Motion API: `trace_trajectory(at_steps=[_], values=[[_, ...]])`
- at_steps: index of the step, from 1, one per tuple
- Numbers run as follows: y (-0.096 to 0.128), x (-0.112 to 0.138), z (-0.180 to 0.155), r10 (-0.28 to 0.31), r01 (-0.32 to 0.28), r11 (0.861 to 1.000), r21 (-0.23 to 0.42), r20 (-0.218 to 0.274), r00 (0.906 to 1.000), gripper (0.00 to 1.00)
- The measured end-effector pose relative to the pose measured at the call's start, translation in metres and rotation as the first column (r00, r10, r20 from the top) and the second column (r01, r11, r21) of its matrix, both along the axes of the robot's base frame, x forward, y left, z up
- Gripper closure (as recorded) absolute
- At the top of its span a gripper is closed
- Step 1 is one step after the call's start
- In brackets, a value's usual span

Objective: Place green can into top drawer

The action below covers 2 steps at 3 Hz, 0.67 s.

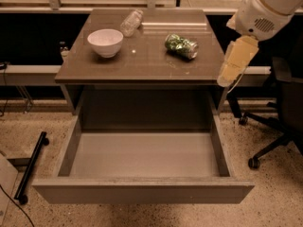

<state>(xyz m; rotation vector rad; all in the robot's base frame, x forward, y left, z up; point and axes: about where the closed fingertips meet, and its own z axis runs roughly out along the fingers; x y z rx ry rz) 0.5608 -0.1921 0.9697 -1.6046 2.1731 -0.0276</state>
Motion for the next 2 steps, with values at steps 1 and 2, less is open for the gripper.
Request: trace_trajectory(at_steps=[1,2], values=[[-0.001,0.005,0.006,-0.003,0.003,1.0,0.006,0.015,0.9999,0.0],[0.0,0.009,-0.005,-0.057,0.058,0.997,0.051,-0.017,0.9982,0.0]])
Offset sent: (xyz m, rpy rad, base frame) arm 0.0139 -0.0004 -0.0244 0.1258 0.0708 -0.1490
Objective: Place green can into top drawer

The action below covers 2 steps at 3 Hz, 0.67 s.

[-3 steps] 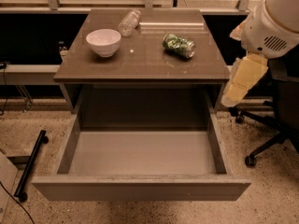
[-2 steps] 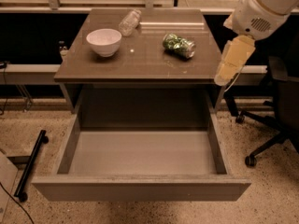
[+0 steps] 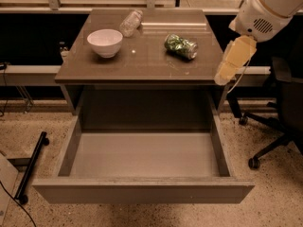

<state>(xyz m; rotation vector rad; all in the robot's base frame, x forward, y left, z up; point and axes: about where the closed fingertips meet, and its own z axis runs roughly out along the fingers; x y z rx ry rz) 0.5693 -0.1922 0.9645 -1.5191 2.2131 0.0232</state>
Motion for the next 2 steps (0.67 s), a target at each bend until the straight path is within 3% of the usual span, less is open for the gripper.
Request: trace_trajectory(at_steps=[1,2], values=[[0.009,0.03,-0.018,-0.085,0.086,0.992,0.092,-0.01,0.9963,0.0],[0.012,0.07,-0.036,-0.137,0.139,0.975,0.172,-0.02,0.9903,0.0]])
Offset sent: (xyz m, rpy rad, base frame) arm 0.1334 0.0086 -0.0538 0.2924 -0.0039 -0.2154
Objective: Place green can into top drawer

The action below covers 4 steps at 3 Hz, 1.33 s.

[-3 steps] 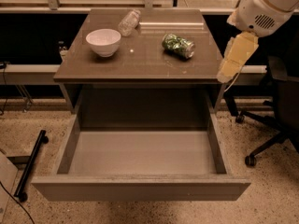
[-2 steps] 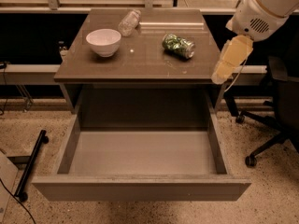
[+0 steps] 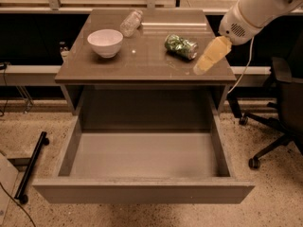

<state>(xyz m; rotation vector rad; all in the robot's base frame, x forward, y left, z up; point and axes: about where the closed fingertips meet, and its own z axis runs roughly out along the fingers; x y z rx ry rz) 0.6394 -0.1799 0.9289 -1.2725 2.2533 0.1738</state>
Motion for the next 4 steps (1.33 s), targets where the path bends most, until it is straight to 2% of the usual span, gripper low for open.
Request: trace_trajectory(at_steps=[1,3,4], values=[[0.0,0.042,-0.017,-0.032,0.032,0.997,0.07,0.006,0.9995,0.0],[0.014,0.117,-0.052,-0.039,0.04,0.991,0.128,-0.004,0.9992,0.0],[0.025,0.138,-0.059,-0.034,0.035,0.989,0.147,-0.006,0.9994,0.0]])
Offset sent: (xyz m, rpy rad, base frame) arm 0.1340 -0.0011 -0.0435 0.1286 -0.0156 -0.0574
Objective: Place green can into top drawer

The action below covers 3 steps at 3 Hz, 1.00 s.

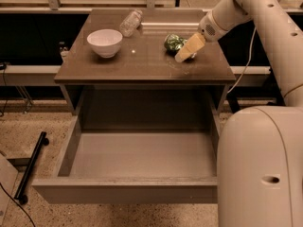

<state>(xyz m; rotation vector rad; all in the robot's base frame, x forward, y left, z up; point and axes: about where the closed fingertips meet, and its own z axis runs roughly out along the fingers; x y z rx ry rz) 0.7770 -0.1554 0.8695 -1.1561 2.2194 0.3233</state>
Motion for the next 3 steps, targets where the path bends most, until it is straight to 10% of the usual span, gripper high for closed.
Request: trace_trajectory(at_steps=[1,3], values=[[0.017,0.016,-0.014,0.01,-0.01,1.0,0.018,-0.025,0.9996,0.0],[0.022,0.021,-0.04,-0.003,0.005,1.0,0.025,-0.096,0.9954,0.39]])
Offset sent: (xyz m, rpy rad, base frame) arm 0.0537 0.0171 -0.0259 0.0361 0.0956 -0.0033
